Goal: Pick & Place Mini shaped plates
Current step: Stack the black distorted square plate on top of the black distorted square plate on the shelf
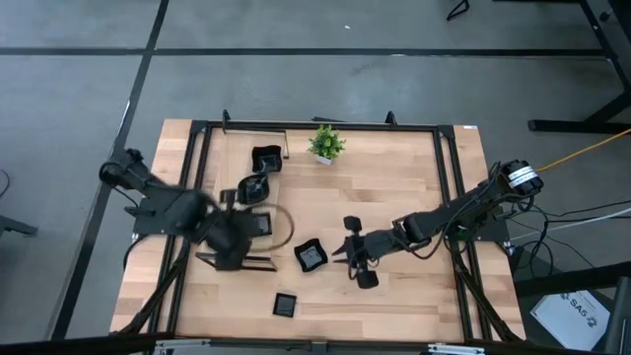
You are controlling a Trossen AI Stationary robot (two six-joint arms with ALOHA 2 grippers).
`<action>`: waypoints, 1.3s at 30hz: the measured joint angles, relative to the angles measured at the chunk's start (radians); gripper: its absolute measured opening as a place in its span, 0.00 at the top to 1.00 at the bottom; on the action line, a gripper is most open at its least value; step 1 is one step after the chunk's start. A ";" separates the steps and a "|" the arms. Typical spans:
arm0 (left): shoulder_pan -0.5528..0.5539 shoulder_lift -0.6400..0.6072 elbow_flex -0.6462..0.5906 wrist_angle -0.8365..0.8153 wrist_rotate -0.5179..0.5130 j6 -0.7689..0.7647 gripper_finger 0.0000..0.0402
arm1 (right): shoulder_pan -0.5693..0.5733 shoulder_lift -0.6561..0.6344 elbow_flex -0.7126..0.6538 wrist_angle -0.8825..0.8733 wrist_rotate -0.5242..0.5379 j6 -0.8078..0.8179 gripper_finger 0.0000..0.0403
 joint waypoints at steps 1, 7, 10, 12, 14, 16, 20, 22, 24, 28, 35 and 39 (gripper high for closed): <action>-0.036 0.000 0.000 0.001 -0.019 -0.034 0.79 | 0.012 0.008 0.000 0.011 0.000 -0.015 0.79; -0.224 0.009 0.000 0.048 -0.099 -0.213 0.79 | 0.054 0.101 -0.001 0.151 -0.001 -0.142 0.79; -0.304 0.010 0.000 0.073 -0.162 -0.286 0.79 | 0.055 0.151 -0.001 0.202 0.000 -0.190 0.79; -0.352 0.010 0.000 0.085 -0.204 -0.328 0.79 | 0.055 0.180 -0.001 0.238 0.000 -0.213 0.79; -0.391 0.010 0.000 0.094 -0.241 -0.368 0.79 | 0.052 0.208 -0.001 0.268 0.000 -0.231 0.79; -0.424 0.010 0.000 0.098 -0.282 -0.404 0.79 | 0.048 0.236 -0.001 0.304 0.000 -0.231 0.79; -0.464 0.010 0.000 0.099 -0.348 -0.439 0.79 | 0.037 0.288 -0.001 0.343 -0.001 -0.234 0.79; -0.473 0.012 0.000 0.098 -0.372 -0.438 0.80 | 0.029 0.308 -0.001 0.348 0.000 -0.234 0.79; -0.475 0.016 0.000 0.098 -0.392 -0.438 0.79 | 0.017 0.325 0.000 0.358 0.000 -0.233 0.79; -0.467 0.033 0.000 0.098 -0.404 -0.434 0.79 | -0.006 0.348 0.000 0.363 0.001 -0.232 0.79; -0.445 0.085 0.000 0.098 -0.402 -0.378 0.80 | -0.023 0.387 0.000 0.362 0.001 -0.231 0.79; -0.437 0.108 0.000 0.098 -0.402 -0.366 0.79 | -0.023 0.392 0.000 0.362 0.018 -0.230 0.80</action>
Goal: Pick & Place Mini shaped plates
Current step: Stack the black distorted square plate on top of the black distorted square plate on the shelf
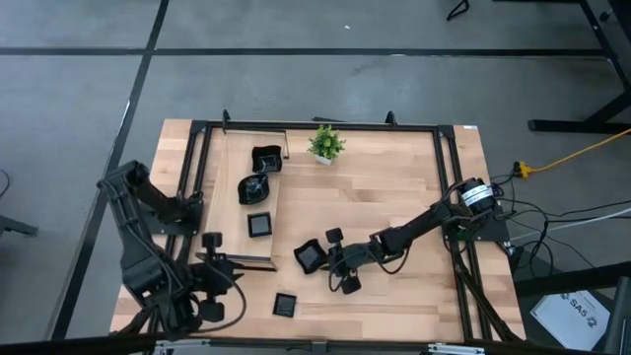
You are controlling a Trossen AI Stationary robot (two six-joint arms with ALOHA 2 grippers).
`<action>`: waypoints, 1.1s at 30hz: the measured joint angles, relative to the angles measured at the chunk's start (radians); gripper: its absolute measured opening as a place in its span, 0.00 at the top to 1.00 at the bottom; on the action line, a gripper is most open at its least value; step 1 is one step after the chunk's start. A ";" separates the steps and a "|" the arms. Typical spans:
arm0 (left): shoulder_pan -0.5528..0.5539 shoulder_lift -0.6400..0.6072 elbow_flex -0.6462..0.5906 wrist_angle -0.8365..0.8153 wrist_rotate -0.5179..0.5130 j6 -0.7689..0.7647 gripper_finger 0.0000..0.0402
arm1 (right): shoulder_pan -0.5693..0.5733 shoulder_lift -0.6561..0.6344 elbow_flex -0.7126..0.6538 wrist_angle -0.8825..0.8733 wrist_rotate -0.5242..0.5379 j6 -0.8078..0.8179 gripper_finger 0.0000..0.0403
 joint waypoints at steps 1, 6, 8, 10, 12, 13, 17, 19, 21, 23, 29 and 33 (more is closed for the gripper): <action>0.001 0.005 0.000 0.000 0.003 0.000 0.79 | 0.000 0.000 0.000 0.001 0.001 0.000 0.80; 0.001 0.020 0.000 0.000 0.012 0.002 0.80 | 0.000 0.000 0.000 0.001 0.001 0.008 0.90; 0.001 0.023 0.000 0.000 0.014 0.002 0.80 | 0.000 0.000 0.001 0.008 0.002 0.007 0.96; 0.001 0.022 0.000 0.000 0.014 0.001 0.80 | 0.000 -0.002 0.002 0.022 0.001 0.005 0.98; 0.001 0.022 0.000 0.001 0.012 0.003 0.80 | 0.000 -0.001 0.002 0.043 -0.013 0.018 0.97; 0.001 0.022 0.000 0.001 0.009 0.011 0.80 | 0.000 -0.003 0.002 0.056 -0.030 0.028 0.97; 0.013 0.022 0.000 0.022 0.017 0.061 0.80 | -0.005 -0.041 0.017 0.048 -0.134 0.039 0.99; 0.027 0.022 0.000 0.060 0.027 0.111 0.79 | -0.005 -0.067 0.032 0.026 -0.165 0.039 0.99; 0.042 0.022 0.000 0.107 0.052 0.180 0.79 | -0.005 -0.093 0.058 -0.025 -0.189 0.038 0.99; 0.063 0.022 0.000 0.165 0.079 0.250 0.79 | -0.005 -0.113 0.093 -0.097 -0.208 0.037 0.99; 0.127 0.026 0.000 0.316 0.153 0.449 0.75 | 0.013 -0.123 0.220 -0.245 -0.283 -0.003 0.99; 0.160 0.055 0.000 0.371 0.234 0.517 0.70 | 0.031 -0.123 0.280 -0.302 -0.301 -0.053 0.99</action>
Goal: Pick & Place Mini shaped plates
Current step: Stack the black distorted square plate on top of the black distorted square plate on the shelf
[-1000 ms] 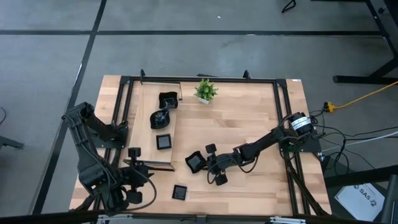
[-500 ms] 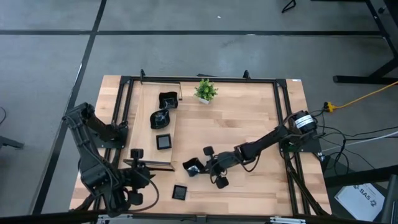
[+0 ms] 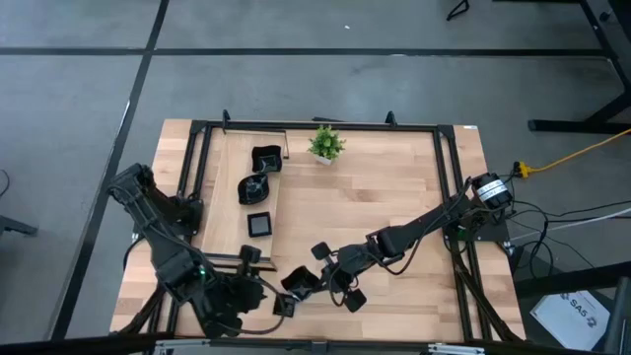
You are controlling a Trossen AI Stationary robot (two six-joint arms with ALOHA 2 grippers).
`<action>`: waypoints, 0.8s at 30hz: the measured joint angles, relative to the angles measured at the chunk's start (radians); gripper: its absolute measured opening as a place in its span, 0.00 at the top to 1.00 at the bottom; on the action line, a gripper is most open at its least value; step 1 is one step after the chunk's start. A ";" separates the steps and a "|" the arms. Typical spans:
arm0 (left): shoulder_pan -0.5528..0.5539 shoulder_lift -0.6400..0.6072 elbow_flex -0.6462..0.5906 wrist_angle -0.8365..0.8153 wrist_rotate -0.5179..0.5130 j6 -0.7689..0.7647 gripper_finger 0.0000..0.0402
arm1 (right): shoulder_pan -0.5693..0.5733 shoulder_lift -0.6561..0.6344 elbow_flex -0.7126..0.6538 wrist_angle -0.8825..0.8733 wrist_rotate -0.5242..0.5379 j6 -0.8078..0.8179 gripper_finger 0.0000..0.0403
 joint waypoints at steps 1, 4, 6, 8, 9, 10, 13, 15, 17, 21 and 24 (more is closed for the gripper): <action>0.006 0.009 0.000 0.007 0.019 0.003 0.69 | 0.003 0.000 0.011 -0.009 -0.010 -0.003 0.99; 0.019 0.047 0.000 0.007 0.065 0.006 0.66 | 0.011 0.000 0.032 -0.006 -0.040 -0.022 0.99; 0.023 0.078 0.000 0.007 0.077 0.024 0.65 | 0.012 0.000 0.037 -0.005 -0.051 -0.034 0.99; 0.029 0.107 0.000 0.015 0.088 0.049 0.63 | 0.012 0.000 0.037 0.011 -0.053 -0.036 0.99; 0.031 0.123 0.000 0.018 0.094 0.065 0.63 | 0.012 0.000 0.037 0.024 -0.053 -0.036 0.99; 0.033 0.139 0.000 0.018 0.098 0.079 0.63 | 0.012 0.000 0.037 0.036 -0.053 -0.039 0.99; 0.039 0.175 0.000 0.017 0.091 0.118 0.63 | 0.012 0.000 0.038 0.048 -0.061 -0.047 0.99; 0.043 0.192 0.000 0.018 0.072 0.145 0.63 | 0.012 0.000 0.038 0.060 -0.080 -0.047 0.99; 0.044 0.202 0.000 0.018 0.042 0.160 0.64 | 0.012 0.000 0.038 0.069 -0.085 -0.047 0.99; 0.044 0.202 0.000 0.024 -0.007 0.181 0.64 | 0.012 0.000 0.038 0.069 -0.086 -0.047 0.99; 0.045 0.195 0.000 0.032 -0.004 0.182 0.63 | 0.012 0.000 0.038 0.070 -0.086 -0.047 0.99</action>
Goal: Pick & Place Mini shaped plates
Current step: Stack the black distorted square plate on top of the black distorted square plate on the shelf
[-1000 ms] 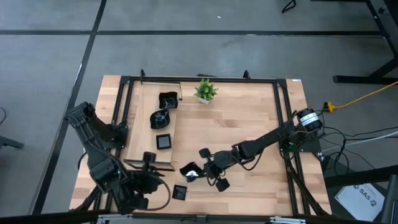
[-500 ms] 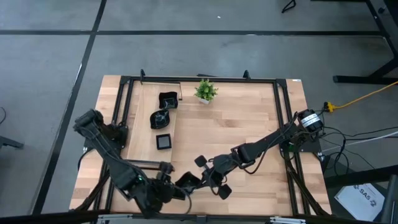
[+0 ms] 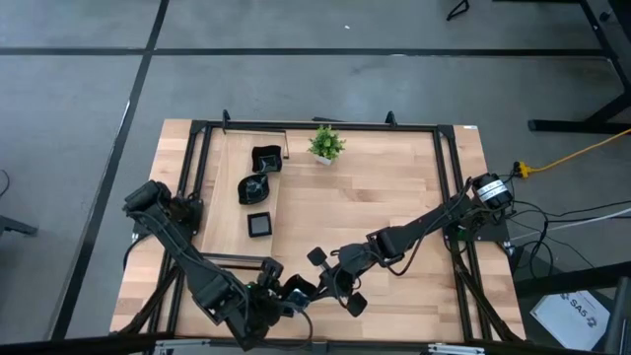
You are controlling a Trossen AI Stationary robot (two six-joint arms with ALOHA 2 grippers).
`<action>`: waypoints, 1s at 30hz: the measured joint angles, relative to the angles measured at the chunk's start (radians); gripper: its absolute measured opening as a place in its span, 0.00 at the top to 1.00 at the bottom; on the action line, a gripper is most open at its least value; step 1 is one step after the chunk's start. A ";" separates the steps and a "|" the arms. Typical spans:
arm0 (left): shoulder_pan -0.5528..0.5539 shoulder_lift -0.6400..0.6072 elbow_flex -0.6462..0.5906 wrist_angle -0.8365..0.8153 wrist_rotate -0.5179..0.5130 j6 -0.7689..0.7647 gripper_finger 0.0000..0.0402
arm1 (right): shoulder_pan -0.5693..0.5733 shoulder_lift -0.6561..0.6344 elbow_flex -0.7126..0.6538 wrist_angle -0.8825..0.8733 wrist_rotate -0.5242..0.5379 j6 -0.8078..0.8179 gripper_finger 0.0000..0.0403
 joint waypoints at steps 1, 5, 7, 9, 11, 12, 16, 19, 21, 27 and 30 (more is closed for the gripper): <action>0.001 -0.002 0.000 0.003 0.008 0.000 0.63 | 0.000 0.000 0.000 0.002 0.000 0.000 0.99; 0.007 -0.002 0.000 0.021 0.049 0.000 0.67 | 0.000 0.000 0.000 0.022 0.000 -0.004 0.99; 0.013 -0.001 0.000 0.034 0.073 0.000 0.71 | 0.000 0.000 0.000 0.022 0.000 -0.004 0.99; 0.018 -0.001 0.000 0.056 0.078 0.001 0.75 | 0.000 0.000 0.000 0.022 0.000 -0.004 0.99; 0.022 -0.001 0.000 0.075 0.080 0.019 0.78 | 0.000 0.000 0.000 0.022 0.000 -0.005 0.99; 0.023 -0.001 0.000 0.080 0.084 0.028 0.80 | 0.000 0.000 0.000 0.021 0.001 -0.005 0.99; 0.043 -0.001 0.000 0.109 0.125 0.035 0.86 | 0.000 0.000 0.000 0.021 0.018 -0.006 0.99; 0.057 -0.001 0.000 0.115 0.169 0.034 0.91 | 0.000 0.001 0.000 0.020 0.018 -0.006 0.99; 0.063 -0.001 0.000 0.122 0.188 0.034 0.94 | 0.000 0.001 0.000 0.021 0.018 -0.006 0.99; 0.078 -0.001 0.000 0.122 0.222 0.028 0.99 | -0.001 0.001 0.000 0.021 -0.024 0.017 0.92; 0.079 -0.001 0.000 0.121 0.231 0.012 0.99 | 0.000 0.001 0.000 0.021 -0.025 0.074 0.85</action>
